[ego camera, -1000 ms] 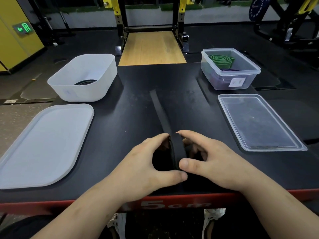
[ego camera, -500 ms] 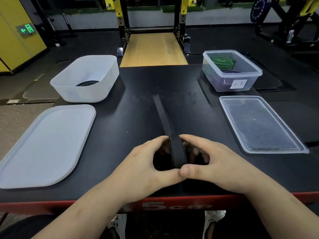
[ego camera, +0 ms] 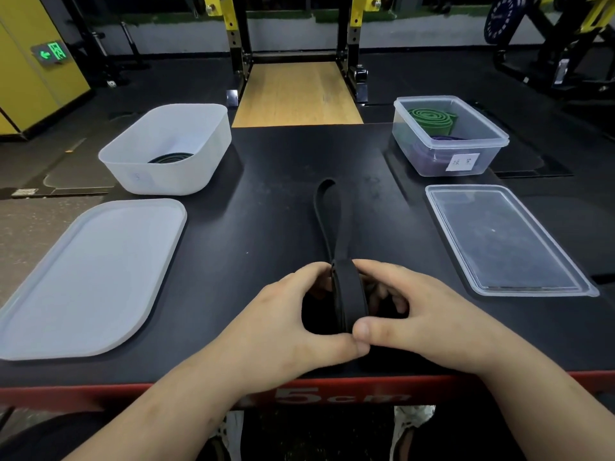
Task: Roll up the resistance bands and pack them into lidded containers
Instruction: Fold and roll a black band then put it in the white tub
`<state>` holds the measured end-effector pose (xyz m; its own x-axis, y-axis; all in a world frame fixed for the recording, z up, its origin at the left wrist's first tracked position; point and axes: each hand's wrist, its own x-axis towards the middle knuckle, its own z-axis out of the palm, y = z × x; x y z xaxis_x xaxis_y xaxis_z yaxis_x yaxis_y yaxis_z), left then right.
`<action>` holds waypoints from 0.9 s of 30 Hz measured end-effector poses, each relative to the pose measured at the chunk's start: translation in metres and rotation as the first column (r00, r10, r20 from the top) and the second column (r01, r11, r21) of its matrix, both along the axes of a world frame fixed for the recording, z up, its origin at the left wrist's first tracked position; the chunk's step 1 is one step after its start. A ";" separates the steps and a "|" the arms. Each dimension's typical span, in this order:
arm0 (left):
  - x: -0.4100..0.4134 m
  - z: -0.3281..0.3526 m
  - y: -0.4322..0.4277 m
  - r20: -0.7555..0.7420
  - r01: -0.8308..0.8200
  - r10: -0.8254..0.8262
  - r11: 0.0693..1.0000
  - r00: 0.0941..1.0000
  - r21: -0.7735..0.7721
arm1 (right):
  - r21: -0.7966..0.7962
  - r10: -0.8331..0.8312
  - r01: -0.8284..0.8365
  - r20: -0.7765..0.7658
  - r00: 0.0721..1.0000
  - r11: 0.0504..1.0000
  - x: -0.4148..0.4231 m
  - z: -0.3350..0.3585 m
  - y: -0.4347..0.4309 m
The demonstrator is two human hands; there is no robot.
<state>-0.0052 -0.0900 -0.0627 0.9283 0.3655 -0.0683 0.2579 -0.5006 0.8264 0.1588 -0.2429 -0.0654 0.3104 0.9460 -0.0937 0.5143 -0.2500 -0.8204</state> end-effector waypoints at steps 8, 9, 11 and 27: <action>0.001 0.002 0.004 -0.007 0.052 -0.052 0.999 0.999 0.013 | -0.030 -0.004 0.002 -0.036 0.999 1.000 0.002 0.000 0.000; 0.002 0.002 0.003 -0.005 0.048 -0.048 0.999 0.999 0.014 | -0.041 0.011 -0.013 -0.046 0.999 0.999 0.003 0.001 0.000; 0.003 0.000 0.003 -0.001 0.039 -0.039 0.999 0.999 0.028 | -0.040 0.027 -0.029 -0.058 0.998 0.999 0.003 0.002 0.000; 0.001 -0.002 0.002 0.062 0.024 -0.026 0.999 0.998 0.042 | 0.053 0.012 -0.009 -0.058 0.998 0.999 0.001 0.001 -0.003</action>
<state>-0.0038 -0.0876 -0.0646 0.9392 0.3433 0.0050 0.1931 -0.5401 0.8192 0.1598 -0.2462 -0.0642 0.2956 0.9534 -0.0608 0.4679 -0.2000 -0.8609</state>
